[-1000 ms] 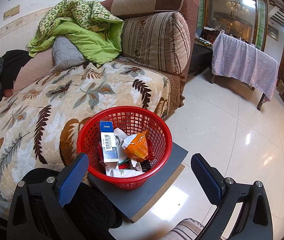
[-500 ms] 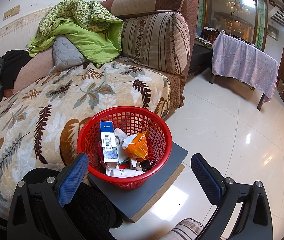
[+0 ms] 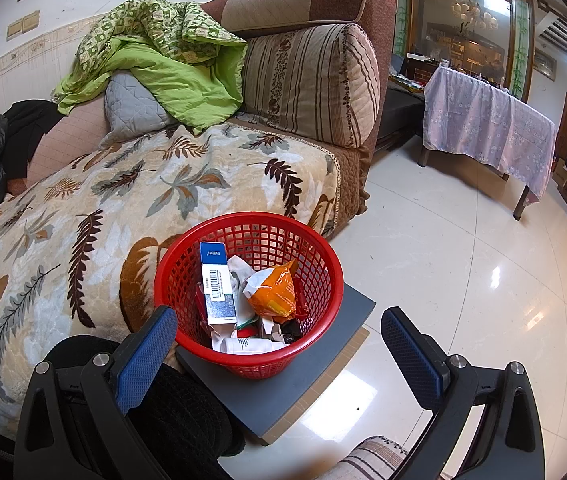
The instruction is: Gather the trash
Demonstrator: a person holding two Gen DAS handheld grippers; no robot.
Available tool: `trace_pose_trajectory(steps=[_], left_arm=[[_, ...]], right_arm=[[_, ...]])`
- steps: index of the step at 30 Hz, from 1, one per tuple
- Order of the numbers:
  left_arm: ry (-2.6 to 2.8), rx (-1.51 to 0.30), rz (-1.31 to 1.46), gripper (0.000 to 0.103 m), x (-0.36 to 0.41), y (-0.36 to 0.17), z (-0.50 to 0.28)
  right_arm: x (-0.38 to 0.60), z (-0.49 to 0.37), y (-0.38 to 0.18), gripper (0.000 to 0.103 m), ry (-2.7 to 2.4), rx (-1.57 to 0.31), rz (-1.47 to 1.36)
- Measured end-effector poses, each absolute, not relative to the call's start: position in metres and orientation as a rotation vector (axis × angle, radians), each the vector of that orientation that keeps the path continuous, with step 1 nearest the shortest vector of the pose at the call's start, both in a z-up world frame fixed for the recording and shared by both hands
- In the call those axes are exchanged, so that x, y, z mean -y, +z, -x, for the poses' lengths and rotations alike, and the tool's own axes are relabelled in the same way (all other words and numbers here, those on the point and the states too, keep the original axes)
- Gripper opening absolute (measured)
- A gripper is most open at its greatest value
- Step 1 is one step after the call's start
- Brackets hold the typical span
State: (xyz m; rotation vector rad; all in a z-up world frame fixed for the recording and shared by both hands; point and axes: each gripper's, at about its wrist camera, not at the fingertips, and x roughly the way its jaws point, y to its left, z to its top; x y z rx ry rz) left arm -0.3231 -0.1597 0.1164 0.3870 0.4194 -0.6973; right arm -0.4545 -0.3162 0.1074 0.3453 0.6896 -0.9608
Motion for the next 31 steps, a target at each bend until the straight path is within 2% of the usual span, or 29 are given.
trace_pose_trajectory(steps=[10, 15, 23, 31], left_arm=[[-0.714, -0.464, -0.362, 0.103, 0.159, 0.116, 0.317], [-0.672, -0.497, -0.331, 0.103, 0.146, 0.115, 0.298], [-0.462, -0.641, -0.162, 0.103, 0.09, 0.108, 0.215], [-0.249, -0.897, -0.044, 0.103, 0.044, 0.061, 0.102]], right_arm=[[0.314, 0.448, 0.11, 0.103, -0.941, -0.68, -0.321], [0.311, 0.415, 0.12, 0.103, -0.869, -0.677, -0.258], [0.295, 0.295, 0.135, 0.103, -0.674, -0.733, -0.167], [0.262, 0.14, 0.082, 0.103, -0.507, -0.896, -0.146]])
